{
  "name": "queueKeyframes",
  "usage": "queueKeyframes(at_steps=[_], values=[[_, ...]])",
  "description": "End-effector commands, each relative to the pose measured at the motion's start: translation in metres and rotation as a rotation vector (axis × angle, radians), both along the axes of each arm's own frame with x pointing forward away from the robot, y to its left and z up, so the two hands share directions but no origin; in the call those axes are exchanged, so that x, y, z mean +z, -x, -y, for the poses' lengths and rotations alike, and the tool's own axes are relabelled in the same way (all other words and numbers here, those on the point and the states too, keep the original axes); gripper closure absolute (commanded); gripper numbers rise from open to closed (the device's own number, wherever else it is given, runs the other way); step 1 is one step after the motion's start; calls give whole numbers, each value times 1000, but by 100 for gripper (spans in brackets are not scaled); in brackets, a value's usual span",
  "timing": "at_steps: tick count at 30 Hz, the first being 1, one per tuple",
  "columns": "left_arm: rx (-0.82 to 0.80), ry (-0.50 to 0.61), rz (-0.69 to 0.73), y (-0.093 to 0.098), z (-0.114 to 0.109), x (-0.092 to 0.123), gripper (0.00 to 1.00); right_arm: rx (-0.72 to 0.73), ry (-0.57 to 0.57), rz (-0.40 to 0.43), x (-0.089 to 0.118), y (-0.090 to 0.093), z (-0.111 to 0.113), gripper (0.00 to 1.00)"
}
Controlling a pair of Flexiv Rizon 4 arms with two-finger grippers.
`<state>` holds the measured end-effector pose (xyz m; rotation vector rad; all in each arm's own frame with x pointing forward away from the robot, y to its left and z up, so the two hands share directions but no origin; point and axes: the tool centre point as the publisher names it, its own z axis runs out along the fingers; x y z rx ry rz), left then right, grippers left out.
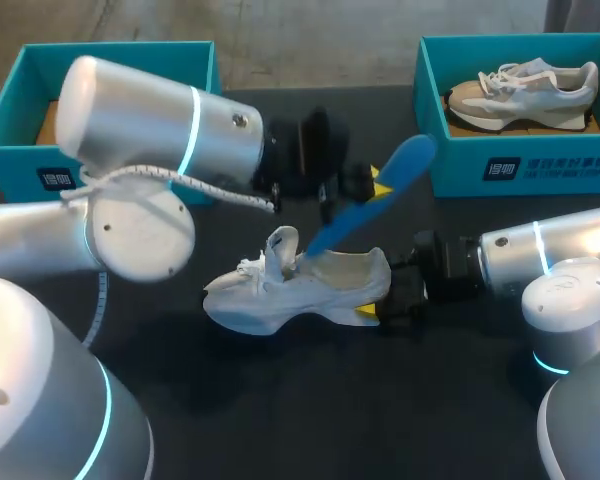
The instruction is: Take the shoe out of the shoebox, open the shoe tongue, remove and reinsert the insole, then place the shoe into the shoebox
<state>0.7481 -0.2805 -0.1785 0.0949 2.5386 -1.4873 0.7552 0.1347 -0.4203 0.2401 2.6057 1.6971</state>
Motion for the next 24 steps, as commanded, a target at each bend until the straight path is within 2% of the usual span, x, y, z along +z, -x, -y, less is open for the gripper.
queueKeyframes(at_steps=[1, 7, 12, 24], values=[[-83, 17, -17, 1, -5, 11, 100, 0, 5, -2, -2, -2, -1, 100], [-157, 26, -5, 1, -1, 22, 100, 0, 5, -2, -2, -2, -1, 100], [-270, 48, -87, -5, -1, 26, 100, 0, 5, -2, -2, -2, -1, 100], [-464, 98, -174, -12, -6, 48, 100, 0, 5, -2, -2, -2, -1, 100]])
